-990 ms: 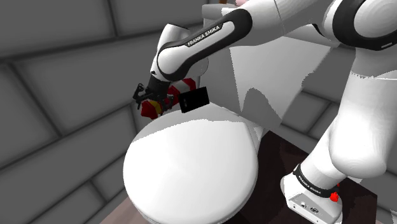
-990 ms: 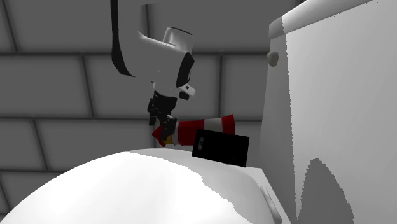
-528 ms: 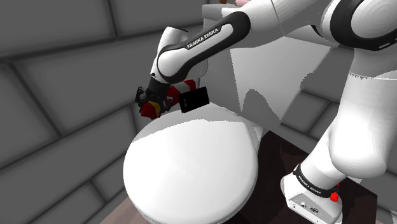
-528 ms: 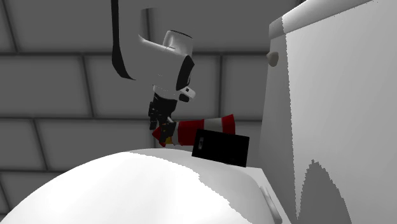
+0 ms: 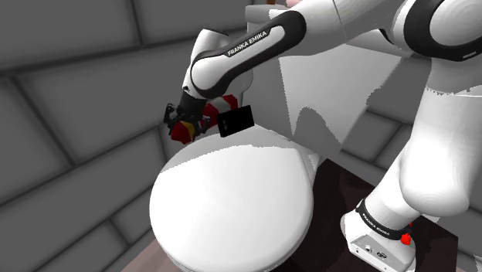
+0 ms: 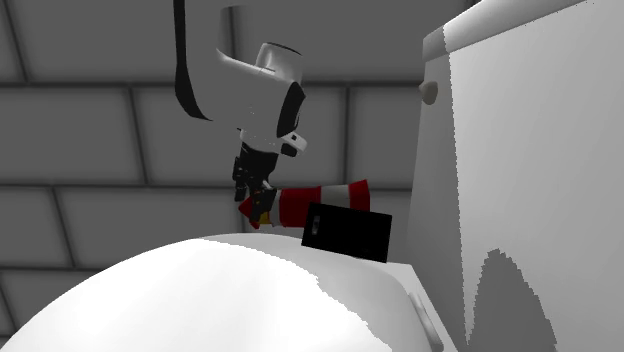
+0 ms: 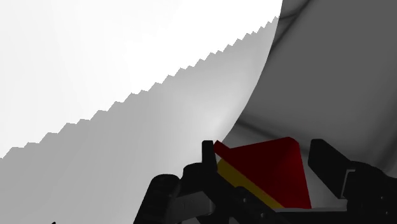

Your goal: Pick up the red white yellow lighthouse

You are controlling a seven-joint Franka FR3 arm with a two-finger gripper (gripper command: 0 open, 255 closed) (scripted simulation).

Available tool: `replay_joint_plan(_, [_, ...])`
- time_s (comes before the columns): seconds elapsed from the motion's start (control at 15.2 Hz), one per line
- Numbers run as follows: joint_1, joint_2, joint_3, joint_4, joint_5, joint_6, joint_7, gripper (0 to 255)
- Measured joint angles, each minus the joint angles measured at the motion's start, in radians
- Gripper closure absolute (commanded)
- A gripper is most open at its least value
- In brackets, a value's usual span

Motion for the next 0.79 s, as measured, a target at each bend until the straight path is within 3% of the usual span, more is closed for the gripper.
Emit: replay_joint_plan(0.79, [-0.005, -0.076, -0.004, 0.069, -0.009, -0.169, 0.035, 255])
